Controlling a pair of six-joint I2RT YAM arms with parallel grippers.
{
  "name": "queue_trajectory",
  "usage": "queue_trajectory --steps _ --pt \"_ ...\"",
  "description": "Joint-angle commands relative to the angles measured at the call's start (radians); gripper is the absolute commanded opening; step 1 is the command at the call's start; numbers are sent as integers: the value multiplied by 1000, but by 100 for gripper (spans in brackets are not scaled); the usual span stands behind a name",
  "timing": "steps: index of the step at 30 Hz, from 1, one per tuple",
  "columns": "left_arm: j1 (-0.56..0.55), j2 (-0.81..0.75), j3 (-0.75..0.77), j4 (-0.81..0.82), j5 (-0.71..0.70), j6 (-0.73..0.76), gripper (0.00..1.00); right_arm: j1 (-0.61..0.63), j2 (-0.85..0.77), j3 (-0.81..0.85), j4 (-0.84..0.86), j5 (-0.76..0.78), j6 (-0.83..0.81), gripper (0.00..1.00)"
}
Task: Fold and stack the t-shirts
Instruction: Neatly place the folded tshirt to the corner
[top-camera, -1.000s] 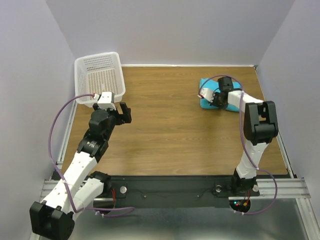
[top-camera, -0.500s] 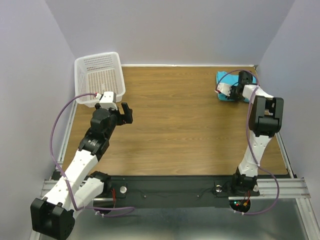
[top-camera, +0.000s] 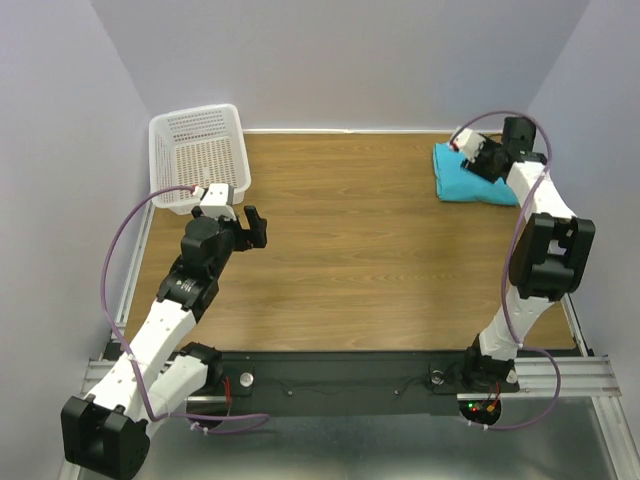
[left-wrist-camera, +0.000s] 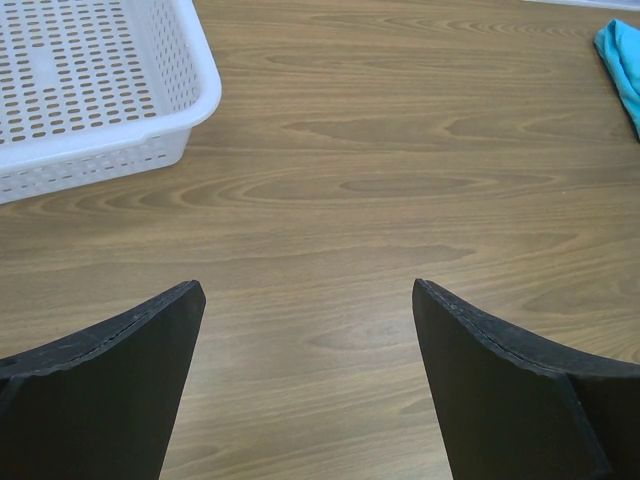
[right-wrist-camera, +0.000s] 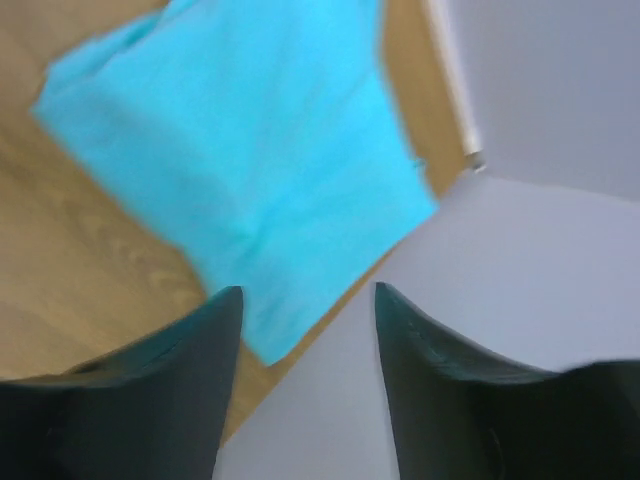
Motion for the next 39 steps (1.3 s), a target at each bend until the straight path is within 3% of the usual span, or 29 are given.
queue_trajectory --steps 1,5,10,15,18,19,21,24,25,26,30,34,39 --pt "-1 -35 20 49 11 -2 96 -8 2 133 27 -16 372 40" --pt "-1 -54 2 57 21 -13 97 -8 92 161 27 72 601 17" --pt "0 -56 0 60 25 -5 97 -8 158 164 27 106 716 12" --pt "0 -50 3 70 48 -4 97 -8 13 51 25 -50 852 11" --pt "-1 -35 15 81 100 -8 96 -8 -162 -89 27 -179 937 22" --pt "0 -30 20 83 108 -11 96 -8 -208 -155 25 -202 955 31" --pt "0 -25 43 83 129 -15 96 -8 -354 -225 29 -239 997 41" --pt "2 -22 92 66 165 -37 97 -10 -481 -318 27 -190 1049 71" --pt "2 -18 115 40 178 -44 98 -8 -561 -339 27 -163 1056 93" --pt "2 -15 136 28 191 -51 99 -8 -594 -357 27 -137 1069 100" --pt "2 -2 234 -14 209 -84 99 -8 -758 -443 39 78 1244 100" --pt "2 10 258 -48 118 -62 98 -10 -883 -474 42 157 1325 100" --pt "11 47 276 -77 29 -45 98 -10 -905 -476 42 331 1455 100"
